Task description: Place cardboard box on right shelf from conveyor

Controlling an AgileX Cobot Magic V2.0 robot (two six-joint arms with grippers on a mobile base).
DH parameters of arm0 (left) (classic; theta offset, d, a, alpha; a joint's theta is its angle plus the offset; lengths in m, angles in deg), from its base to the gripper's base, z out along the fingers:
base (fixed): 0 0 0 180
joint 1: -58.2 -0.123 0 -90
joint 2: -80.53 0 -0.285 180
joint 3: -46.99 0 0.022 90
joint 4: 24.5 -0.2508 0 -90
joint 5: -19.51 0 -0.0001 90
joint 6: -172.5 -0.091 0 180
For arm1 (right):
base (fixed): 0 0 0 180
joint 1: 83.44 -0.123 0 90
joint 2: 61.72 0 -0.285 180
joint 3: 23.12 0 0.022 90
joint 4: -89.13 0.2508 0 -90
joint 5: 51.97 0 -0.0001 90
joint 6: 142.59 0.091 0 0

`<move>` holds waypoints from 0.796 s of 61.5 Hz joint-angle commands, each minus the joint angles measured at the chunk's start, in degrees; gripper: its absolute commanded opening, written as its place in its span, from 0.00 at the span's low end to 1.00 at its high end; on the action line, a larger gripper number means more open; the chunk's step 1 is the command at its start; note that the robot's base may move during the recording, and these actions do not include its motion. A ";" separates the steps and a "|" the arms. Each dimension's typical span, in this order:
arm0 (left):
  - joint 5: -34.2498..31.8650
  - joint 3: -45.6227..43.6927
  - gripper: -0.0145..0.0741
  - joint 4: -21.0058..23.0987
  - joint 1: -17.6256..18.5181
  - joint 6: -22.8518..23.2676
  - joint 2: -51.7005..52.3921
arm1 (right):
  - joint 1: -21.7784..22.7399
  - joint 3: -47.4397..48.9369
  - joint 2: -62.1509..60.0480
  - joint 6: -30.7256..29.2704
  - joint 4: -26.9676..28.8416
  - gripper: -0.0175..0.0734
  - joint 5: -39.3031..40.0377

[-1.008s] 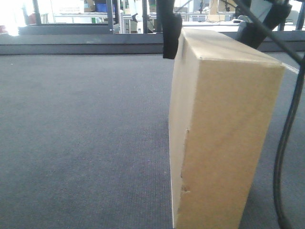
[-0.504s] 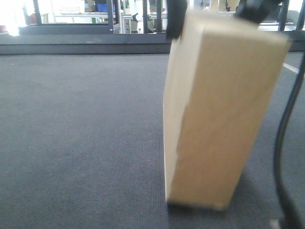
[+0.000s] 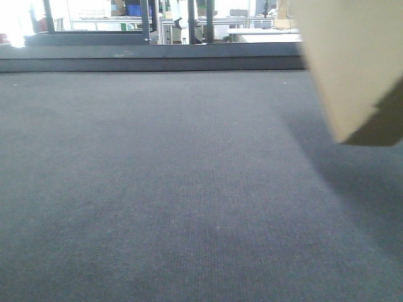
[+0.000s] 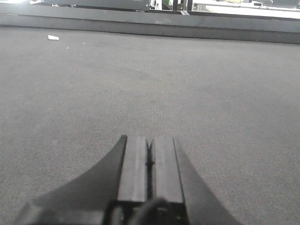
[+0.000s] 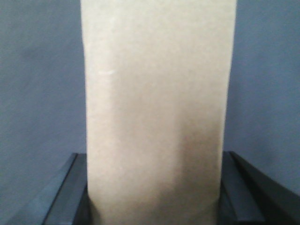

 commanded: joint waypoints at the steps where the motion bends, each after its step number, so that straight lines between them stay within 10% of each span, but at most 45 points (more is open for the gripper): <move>1: -4.88 0.35 0.03 0.34 -0.07 -0.01 0.31 | 5.65 -4.80 -7.15 -6.97 2.61 0.26 13.14; 14: -4.88 0.35 0.03 0.34 -0.07 -0.01 0.31 | 13.64 -19.00 -20.55 -14.20 5.26 0.26 26.62; 49: -4.88 0.35 0.03 0.34 -0.07 -0.01 0.31 | 14.04 -35.18 -51.75 -14.14 5.26 0.26 25.83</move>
